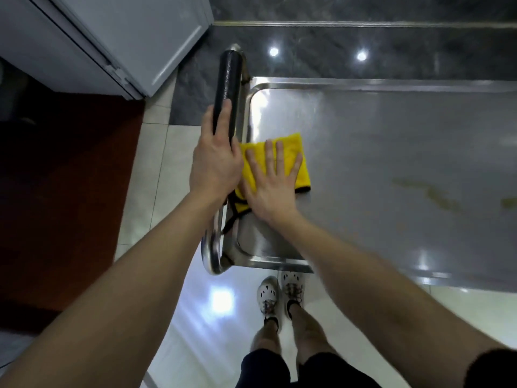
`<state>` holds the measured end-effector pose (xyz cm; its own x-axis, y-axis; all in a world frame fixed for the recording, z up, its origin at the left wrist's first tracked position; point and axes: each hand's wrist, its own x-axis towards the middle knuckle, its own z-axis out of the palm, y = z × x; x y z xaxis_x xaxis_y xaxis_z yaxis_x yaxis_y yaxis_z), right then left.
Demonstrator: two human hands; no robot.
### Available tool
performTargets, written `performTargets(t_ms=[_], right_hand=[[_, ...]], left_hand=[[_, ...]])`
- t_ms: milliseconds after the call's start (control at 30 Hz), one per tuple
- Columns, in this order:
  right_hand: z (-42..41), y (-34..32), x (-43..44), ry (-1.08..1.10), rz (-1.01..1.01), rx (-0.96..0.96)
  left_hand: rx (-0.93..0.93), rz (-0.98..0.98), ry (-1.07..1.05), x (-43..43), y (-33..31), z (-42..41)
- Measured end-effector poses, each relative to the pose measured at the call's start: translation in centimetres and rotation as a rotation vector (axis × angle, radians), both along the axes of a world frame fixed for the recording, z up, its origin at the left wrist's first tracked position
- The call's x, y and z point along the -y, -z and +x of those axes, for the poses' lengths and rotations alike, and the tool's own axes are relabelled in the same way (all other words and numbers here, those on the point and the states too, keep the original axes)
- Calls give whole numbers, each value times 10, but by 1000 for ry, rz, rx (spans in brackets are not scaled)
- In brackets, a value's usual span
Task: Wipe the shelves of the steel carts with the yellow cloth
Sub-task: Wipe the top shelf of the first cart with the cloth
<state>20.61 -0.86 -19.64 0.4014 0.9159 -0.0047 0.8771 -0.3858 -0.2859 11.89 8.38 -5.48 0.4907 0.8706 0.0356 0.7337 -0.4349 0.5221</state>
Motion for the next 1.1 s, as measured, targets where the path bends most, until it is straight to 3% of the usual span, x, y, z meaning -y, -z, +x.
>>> performTargets(t_ms=[133,267,433,567,833,1100], right_hand=[[-66,6,99,-95,-10,10],[-52,2,146,-119,-16,34],[19,-7,207,90,-223,111],[67,-21,240,257,-332,65],[137,-31,212,354,-313,-6],[234,-21,74,319,-260,-28]], left_hand=[[-21,-48,17,3,-5,0],[2,-111,15,3,-7,-1],[52,-161,2,1,-4,-2],[18,-143,2,-2,2,-1],[-18,-76,-8,-10,13,-6],[-40,-7,-36,-5,14,-10]])
